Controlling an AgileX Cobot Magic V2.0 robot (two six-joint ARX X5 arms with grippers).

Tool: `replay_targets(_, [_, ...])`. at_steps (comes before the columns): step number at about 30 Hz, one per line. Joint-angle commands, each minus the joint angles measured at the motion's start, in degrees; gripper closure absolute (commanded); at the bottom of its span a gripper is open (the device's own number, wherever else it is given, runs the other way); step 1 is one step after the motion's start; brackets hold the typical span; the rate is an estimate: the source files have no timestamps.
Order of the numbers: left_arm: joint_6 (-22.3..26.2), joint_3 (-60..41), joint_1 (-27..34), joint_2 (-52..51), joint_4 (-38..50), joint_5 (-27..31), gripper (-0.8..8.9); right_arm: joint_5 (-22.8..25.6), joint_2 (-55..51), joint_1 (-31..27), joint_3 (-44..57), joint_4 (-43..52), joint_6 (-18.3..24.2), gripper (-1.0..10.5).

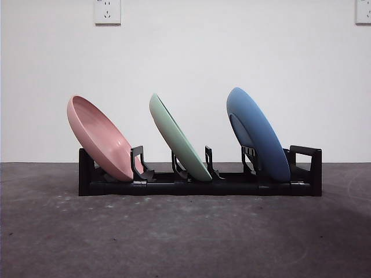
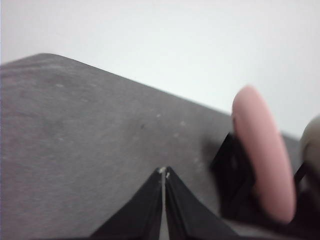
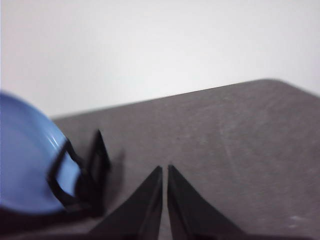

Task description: Place the plate

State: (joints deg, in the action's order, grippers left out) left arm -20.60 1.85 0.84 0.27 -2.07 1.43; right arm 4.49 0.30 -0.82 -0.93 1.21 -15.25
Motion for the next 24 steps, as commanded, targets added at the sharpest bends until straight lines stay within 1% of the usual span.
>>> replay_targets(1, [-5.1, -1.0, 0.0, -0.1, 3.5, -0.2, 8.06, -0.3, -0.1, -0.1, 0.1, 2.1, -10.1, 9.3])
replay_targets(4, [-8.1, -0.5, 0.0, -0.1, 7.2, -0.2, 8.06, -2.5, -0.1, -0.1, -0.5, 1.9, -11.6, 9.3])
replay_targets(7, [-14.4, 1.2, 0.0, -0.1, 9.2, -0.2, 8.06, -5.1, 0.0, -0.1, -2.4, 0.9, -12.9, 9.3])
replay_targets(8, [-15.3, 1.9, 0.0, 0.1, 8.4, -0.8, 8.05, -5.9, 0.0, -0.1, -3.5, -0.4, -13.0, 9.3])
replay_targets(11, [-15.0, 5.5, 0.0, 1.0, 2.8, -4.3, 8.03, -6.4, 0.9, -0.1, -7.9, -5.8, -12.9, 9.3])
replay_targets(14, [-13.1, 10.9, 0.0, 3.0, -4.4, -8.5, 8.03, -8.6, 3.8, -0.1, -13.7, -11.6, -10.5, 9.3])
replay_targets(18, [-7.6, 19.9, 0.0, 7.0, -13.7, -11.5, 8.03, -12.9, 10.1, -0.1, -22.4, -18.6, -6.5, 9.3])
replay_targets(21, [-2.7, 27.1, 0.0, 11.1, -21.5, -13.5, 8.03, -16.4, 16.0, -0.1, -28.7, -24.2, -4.5, 9.3])
replay_targets(24, [0.5, 34.1, 0.0, 15.7, -29.7, -16.0, 8.03, -20.6, 22.1, -0.1, -34.9, -29.9, -3.1, 9.3])
